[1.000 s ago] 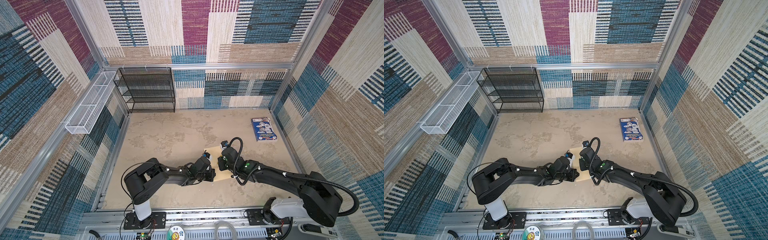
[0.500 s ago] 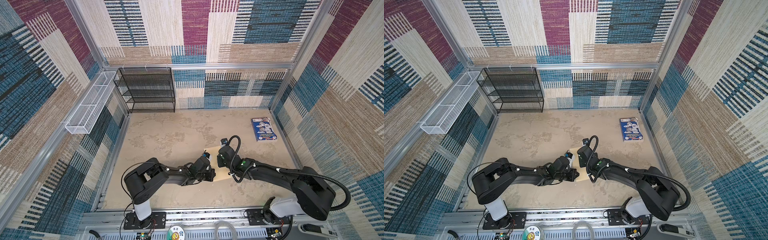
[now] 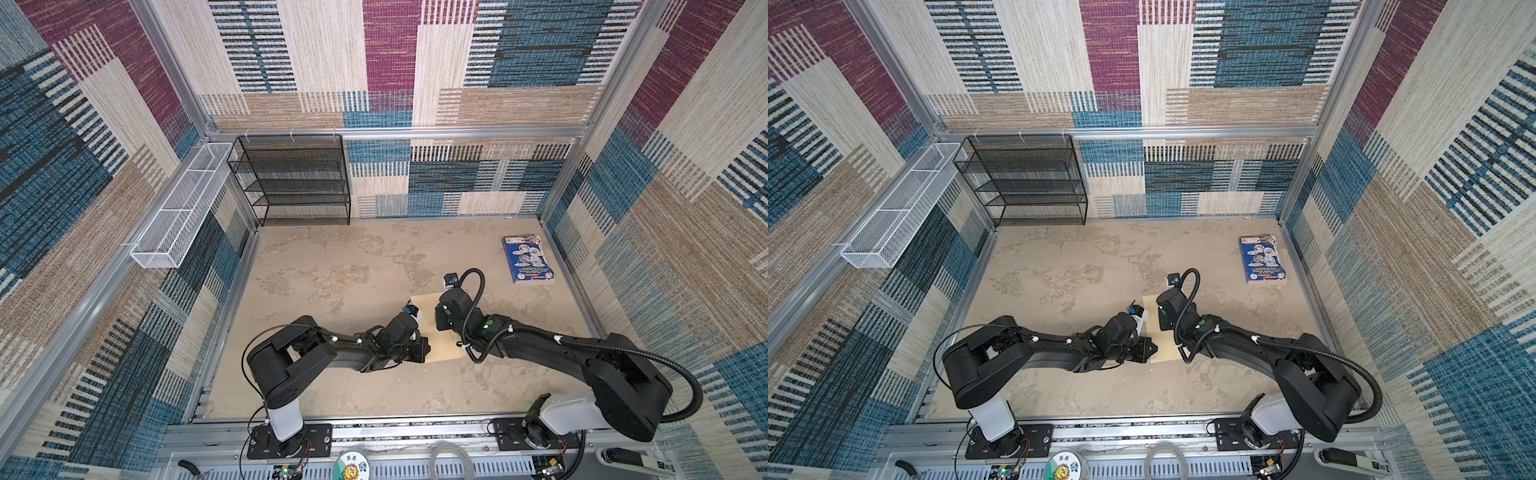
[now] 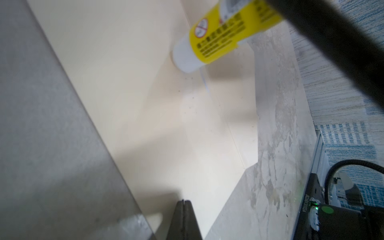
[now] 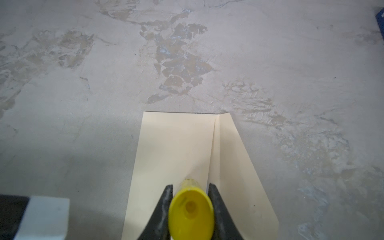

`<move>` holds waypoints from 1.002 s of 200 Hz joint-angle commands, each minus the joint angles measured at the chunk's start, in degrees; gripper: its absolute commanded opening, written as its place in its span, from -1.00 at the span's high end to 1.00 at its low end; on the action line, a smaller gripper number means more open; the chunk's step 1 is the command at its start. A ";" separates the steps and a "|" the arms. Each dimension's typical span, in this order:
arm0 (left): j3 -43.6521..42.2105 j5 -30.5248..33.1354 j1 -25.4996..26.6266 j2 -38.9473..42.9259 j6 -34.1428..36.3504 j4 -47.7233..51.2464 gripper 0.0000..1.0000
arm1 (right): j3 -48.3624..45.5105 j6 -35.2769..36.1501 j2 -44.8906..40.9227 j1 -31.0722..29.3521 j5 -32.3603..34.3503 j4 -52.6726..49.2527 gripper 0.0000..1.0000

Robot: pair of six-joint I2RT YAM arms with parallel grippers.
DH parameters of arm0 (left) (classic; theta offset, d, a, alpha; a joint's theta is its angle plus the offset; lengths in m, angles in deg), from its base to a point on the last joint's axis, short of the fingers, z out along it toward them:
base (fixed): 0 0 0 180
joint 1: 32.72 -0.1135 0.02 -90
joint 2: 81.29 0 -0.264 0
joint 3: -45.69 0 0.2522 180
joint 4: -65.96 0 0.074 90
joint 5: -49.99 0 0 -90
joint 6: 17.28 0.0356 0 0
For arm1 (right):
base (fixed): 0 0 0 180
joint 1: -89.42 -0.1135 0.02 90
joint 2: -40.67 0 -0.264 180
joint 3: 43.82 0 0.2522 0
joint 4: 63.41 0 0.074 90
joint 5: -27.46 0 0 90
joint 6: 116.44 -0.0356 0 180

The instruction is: Place the letter into the envelope and seal it

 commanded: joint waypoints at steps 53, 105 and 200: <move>-2.43 3.98 -1.09 11.53 -3.53 -3.78 -0.33 | -1.64 -10.50 -17.48 0.67 -0.81 1.48 1.00; -6.38 10.68 -1.02 24.71 -6.92 -16.39 -0.80 | -4.80 -20.73 -29.04 0.75 -4.03 8.42 1.00; -5.77 15.43 1.23 14.92 -10.83 -53.42 -0.84 | -13.84 -41.42 -33.80 0.84 -10.47 36.80 1.00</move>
